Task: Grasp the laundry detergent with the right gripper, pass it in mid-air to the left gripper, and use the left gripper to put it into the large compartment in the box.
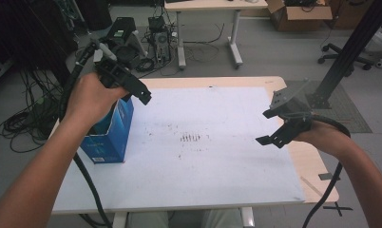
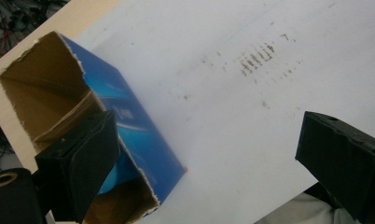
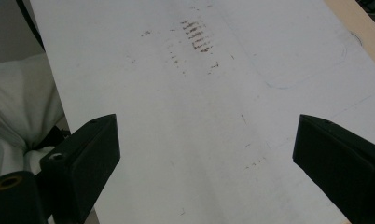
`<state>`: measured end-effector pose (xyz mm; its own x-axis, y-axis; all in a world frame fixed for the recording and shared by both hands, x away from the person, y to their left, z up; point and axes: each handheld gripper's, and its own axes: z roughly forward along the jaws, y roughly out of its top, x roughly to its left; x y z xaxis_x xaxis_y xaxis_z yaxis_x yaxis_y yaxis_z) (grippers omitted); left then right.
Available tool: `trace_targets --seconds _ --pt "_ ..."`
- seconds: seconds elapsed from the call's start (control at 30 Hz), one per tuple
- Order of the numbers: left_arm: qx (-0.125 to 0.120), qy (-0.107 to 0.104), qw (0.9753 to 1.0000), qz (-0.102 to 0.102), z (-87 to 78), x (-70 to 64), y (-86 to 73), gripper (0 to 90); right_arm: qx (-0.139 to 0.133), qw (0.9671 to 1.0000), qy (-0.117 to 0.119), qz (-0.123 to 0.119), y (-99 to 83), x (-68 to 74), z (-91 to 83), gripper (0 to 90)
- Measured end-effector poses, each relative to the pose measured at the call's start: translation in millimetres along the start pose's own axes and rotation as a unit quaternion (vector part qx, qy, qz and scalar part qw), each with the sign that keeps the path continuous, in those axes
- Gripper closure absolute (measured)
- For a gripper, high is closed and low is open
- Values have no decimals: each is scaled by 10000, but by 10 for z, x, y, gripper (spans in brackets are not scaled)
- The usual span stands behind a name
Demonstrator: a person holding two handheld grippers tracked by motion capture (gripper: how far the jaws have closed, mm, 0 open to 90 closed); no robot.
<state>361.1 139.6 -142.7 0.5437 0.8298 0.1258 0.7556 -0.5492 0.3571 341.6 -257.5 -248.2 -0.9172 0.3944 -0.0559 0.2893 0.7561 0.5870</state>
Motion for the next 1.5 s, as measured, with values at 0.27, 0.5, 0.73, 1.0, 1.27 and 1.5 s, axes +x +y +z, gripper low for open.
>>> trace_targets --seconds 0.27,0.5,0.73,1.0,1.27,1.5 --pt "20 -122 9995 299 81 -170 98 65 23 10000 9 24 0 -5 11 69" --pt "20 -228 9987 457 192 -254 153 67 51 10000 18 56 -6 -11 26 68" --pt "87 -298 9975 632 277 -284 215 68 83 9999 32 82 8 -20 52 68" --pt "170 -374 9952 884 406 -335 303 69 124 9999 65 99 29 -34 115 68" --pt "215 -462 9930 1068 504 -354 385 68 129 9998 62 140 48 -28 116 68" --pt "234 -545 9898 1299 592 -414 483 69 161 9997 37 182 38 -25 120 68"
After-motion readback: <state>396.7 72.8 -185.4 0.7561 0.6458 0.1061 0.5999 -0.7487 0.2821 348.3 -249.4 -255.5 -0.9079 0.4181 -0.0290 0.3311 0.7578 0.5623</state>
